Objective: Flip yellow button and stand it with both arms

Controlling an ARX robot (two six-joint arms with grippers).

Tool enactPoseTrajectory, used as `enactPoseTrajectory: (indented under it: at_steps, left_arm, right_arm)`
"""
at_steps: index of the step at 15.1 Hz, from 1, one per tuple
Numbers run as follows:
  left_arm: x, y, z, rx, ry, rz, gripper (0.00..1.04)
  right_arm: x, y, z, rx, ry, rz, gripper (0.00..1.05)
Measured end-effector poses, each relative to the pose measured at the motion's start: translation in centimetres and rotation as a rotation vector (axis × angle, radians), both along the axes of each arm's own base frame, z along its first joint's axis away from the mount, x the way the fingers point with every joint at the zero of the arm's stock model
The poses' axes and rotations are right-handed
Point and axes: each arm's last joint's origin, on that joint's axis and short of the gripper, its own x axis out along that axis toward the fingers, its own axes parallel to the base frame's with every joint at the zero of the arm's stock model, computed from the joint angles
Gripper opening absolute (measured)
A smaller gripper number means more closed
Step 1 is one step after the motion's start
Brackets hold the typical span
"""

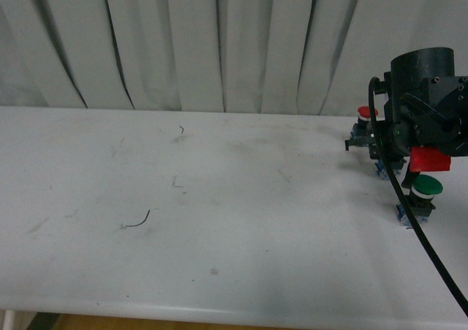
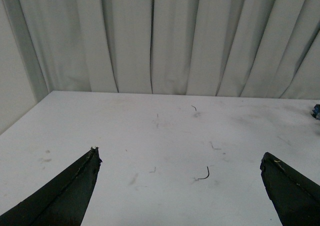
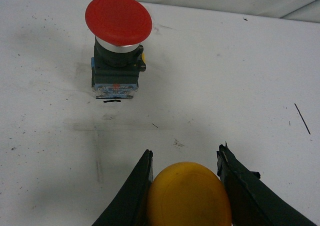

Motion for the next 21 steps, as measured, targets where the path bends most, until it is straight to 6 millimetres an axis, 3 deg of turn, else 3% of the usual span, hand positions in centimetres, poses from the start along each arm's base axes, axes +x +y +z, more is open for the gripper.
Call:
enactPoseTrajectory:
  at_steps: [7,13,16,21]
  left_arm:
    - [0.0,0.0,0.0,0.0,0.0,0.0,0.98]
    - [0.0,0.0,0.0,0.0,0.0,0.0,0.98]
    - [0.0,0.0,0.0,0.0,0.0,0.0,0.98]
    - [0.0,0.0,0.0,0.0,0.0,0.0,0.98]
  right_arm:
    - [0.1,0.1,0.1,0.002,0.006,0.005,0.36]
    - [0.2,0.4,0.2,0.008,0.006,0.025,1.0]
    - [0.2,0.5,0.5,0.031,-0.001,0.05,0.98]
    - [-2.9,-0.7,6.9,0.127,-0.2,0.126,0.98]
